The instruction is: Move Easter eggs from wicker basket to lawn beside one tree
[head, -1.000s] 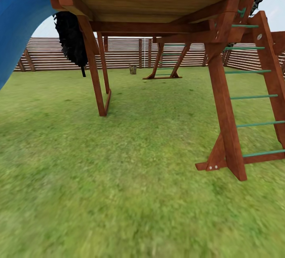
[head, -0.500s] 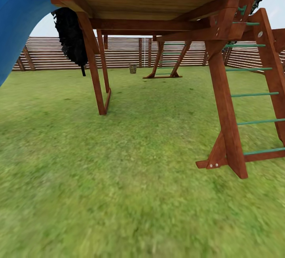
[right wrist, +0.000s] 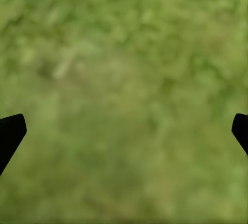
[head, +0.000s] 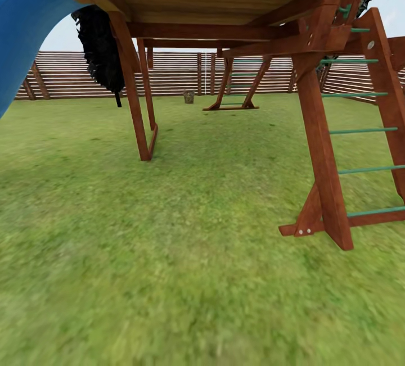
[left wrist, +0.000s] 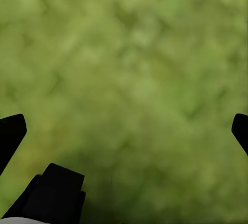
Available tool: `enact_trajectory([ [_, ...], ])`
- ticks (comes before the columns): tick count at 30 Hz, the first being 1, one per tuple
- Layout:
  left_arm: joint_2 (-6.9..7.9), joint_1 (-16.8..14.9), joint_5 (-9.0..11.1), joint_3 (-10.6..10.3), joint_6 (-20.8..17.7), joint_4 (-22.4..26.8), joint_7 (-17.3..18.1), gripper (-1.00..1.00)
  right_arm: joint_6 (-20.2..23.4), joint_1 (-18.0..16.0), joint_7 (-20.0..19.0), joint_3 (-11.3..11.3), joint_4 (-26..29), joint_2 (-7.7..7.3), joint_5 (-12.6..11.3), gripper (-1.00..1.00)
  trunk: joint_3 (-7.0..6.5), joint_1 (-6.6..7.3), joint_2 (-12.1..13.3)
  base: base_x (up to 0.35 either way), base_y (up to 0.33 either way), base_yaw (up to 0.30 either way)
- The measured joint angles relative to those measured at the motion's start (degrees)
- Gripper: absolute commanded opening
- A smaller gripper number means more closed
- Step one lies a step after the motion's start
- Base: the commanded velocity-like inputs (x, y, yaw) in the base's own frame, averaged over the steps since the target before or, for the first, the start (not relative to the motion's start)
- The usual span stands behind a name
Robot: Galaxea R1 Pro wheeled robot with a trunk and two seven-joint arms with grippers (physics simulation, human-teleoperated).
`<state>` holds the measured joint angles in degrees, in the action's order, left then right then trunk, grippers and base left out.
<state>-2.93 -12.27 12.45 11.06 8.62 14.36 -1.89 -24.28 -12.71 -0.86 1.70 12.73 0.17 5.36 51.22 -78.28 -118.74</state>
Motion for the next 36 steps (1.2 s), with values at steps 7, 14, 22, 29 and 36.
enact_trajectory([
  [7, -0.05, 0.0, 0.0, 0.0, 0.0, 0.0, 0.0, 1.0, 0.0, 0.0, 0.0, 0.0, 0.0, 0.01, 0.0, 1.0, 1.26, -1.52, -2.8, 0.088, 0.0, 0.0],
  [14, -0.05, 0.0, 0.0, 0.0, 0.0, 0.0, 0.0, 1.0, 0.0, 0.0, 0.0, -0.1, -0.2, 0.01, 0.0, 1.0, 2.51, -3.04, -5.6, 0.302, 0.0, 0.0],
  [22, -0.05, 0.1, 0.0, 0.0, 0.0, 0.0, 0.0, 1.0, 0.0, 0.0, 0.0, -0.1, -0.2, 0.01, 0.0, 1.0, 3.95, -4.8, -8.8, 0.319, 0.0, 0.0],
  [29, -0.03, 0.0, 0.1, 0.0, -0.1, 0.0, 0.0, 1.0, 0.2, 0.0, 0.0, 0.0, -0.2, 0.07, -0.1, 1.0, 5.32, -6.34, -11.6, 0.319, -0.026, 0.0],
  [36, 0.23, 0.0, 0.3, 0.2, -0.2, 0.0, 0.4, 1.0, 0.4, 0.0, 0.0, -0.2, -0.3, 0.01, -0.2, 1.0, 5.93, -6.35, -11.6, 0.312, -0.115, 0.0],
])
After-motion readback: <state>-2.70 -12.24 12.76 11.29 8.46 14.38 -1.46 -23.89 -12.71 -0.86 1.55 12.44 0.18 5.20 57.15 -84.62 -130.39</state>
